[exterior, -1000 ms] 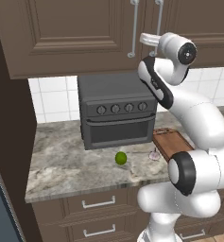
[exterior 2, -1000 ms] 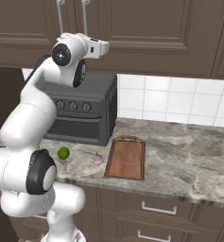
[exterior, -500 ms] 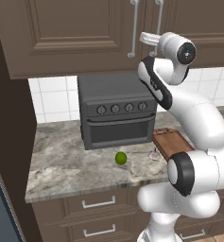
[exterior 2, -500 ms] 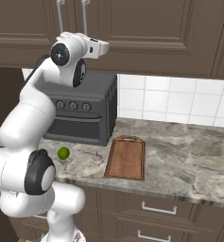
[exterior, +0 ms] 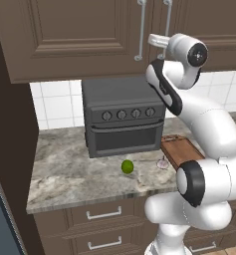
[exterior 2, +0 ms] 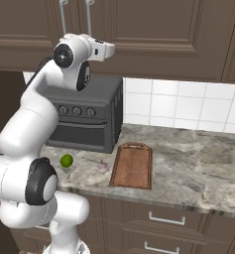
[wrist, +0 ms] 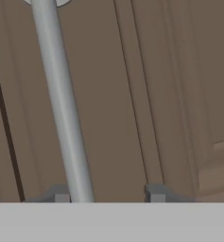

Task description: Open the cabinet. Place the bowl and condiment on the counter. Then place the lime and garlic on the cutting board.

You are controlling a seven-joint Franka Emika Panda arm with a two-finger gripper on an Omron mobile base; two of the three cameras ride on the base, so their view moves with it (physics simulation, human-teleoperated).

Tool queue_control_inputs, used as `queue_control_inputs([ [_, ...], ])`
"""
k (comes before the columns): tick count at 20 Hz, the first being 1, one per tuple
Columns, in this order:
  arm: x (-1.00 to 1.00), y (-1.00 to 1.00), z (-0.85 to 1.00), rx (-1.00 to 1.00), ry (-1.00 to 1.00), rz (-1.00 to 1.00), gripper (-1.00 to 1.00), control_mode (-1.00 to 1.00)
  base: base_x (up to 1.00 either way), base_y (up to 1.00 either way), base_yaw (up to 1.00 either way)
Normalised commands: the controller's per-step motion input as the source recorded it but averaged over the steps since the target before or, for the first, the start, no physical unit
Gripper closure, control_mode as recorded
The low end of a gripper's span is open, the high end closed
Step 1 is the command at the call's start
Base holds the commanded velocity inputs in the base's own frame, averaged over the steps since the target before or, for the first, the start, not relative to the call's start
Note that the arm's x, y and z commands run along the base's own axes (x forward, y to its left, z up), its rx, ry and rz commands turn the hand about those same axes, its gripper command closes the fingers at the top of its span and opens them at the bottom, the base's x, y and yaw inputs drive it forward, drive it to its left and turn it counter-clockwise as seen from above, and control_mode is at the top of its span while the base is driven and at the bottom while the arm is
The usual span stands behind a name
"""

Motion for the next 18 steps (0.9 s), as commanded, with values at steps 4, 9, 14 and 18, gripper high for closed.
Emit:
queue_control_inputs([
  [4,-0.01,-0.21,0.29,-0.02,0.07,0.0,1.0,-1.0,0.0,0.0,0.0],
  [9,-0.1,-0.42,0.33,-0.03,0.08,0.0,1.0,-1.0,0.0,0.0,0.0],
  [14,-0.15,-0.54,0.35,-0.01,0.06,0.02,1.0,-1.0,0.0,0.0,0.0],
  [18,-0.26,-0.65,0.35,0.0,0.01,0.01,1.0,-1.0,0.0,0.0,0.0],
])
